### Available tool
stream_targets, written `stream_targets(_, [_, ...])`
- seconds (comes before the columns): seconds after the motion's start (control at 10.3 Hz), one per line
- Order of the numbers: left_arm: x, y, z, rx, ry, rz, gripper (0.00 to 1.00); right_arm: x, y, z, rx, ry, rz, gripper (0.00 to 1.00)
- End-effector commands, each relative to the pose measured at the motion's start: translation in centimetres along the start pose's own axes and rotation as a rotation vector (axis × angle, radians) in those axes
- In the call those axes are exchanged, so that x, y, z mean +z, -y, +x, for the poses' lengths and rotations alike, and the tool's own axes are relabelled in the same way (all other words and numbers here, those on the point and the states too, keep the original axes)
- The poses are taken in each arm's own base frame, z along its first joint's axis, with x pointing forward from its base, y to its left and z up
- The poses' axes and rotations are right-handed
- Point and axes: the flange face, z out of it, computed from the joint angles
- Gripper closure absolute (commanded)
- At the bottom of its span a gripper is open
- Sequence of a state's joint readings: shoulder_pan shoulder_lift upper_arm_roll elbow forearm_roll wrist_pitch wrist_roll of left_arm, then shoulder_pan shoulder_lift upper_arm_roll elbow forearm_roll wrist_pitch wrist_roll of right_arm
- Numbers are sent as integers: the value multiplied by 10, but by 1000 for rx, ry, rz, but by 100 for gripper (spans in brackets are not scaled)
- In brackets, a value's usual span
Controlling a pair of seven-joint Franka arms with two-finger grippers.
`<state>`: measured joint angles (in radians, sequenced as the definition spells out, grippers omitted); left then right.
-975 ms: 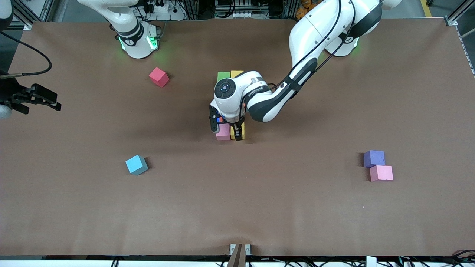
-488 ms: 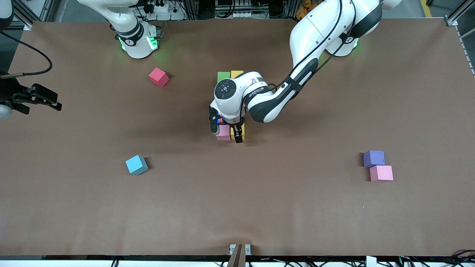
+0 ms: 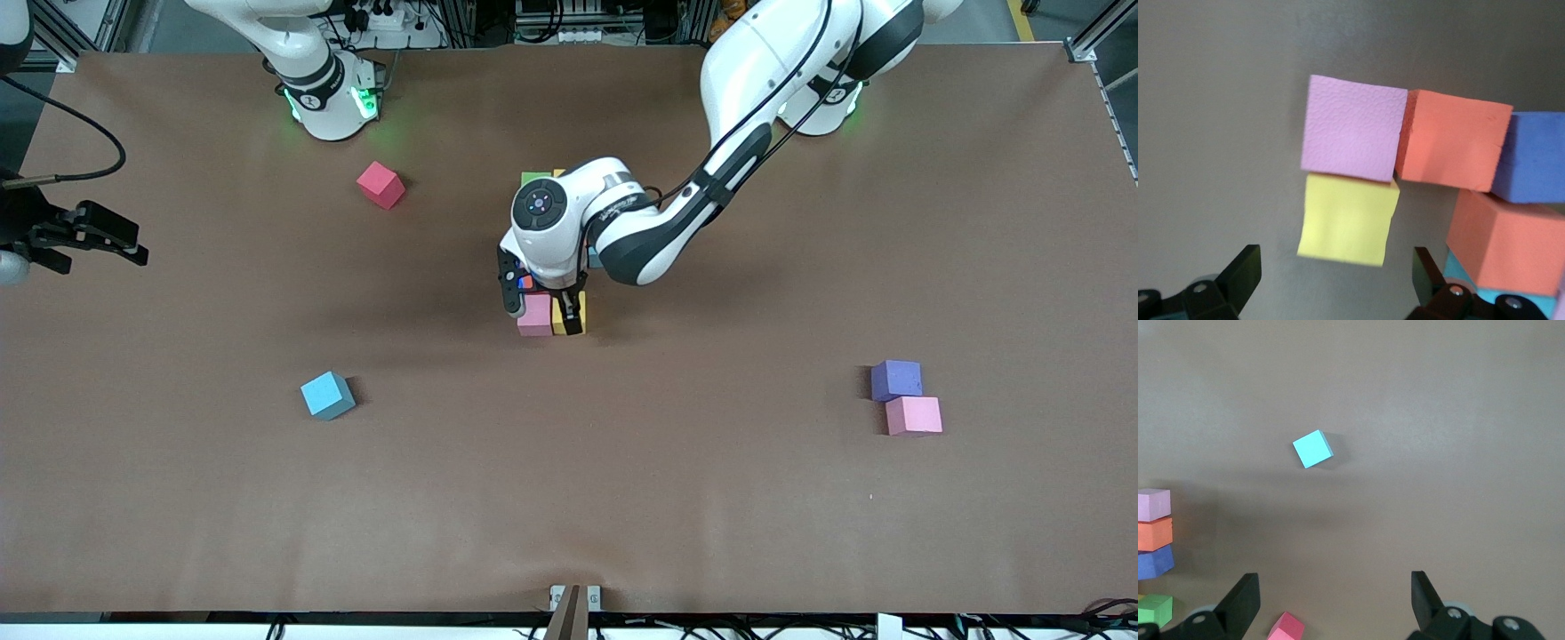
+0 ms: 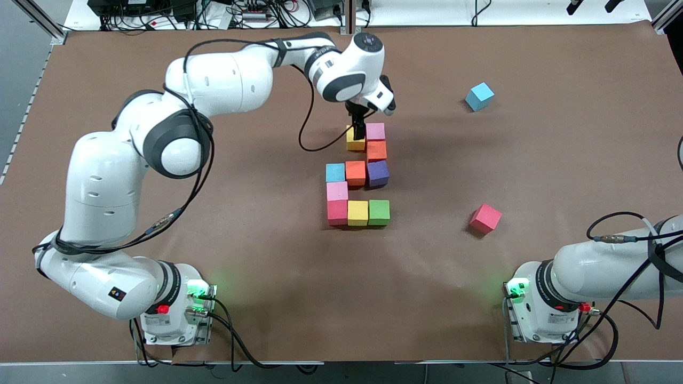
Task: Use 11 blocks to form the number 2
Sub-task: 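Press the yellow cube against the pink cube with the left gripper, then open the left gripper and lift it away from the yellow cube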
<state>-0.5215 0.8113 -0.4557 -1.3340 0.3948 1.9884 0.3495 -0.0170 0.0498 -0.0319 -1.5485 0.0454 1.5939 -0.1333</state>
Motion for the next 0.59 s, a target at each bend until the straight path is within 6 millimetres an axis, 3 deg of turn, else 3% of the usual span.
stream_targets(0.0, [-49, 47, -45, -105, -1, -5, 0, -2, -1, 3, -12, -2, 13, 0])
stream_targets(0.2, [-81, 116, -113, -254, -11, -13, 0, -5, -1, 3, -11, -8, 14, 0])
stream_targets(0.49, [-82, 217, -249, -495, 24, -49, 0, -2, 3, 3, -17, 3, 14, 0])
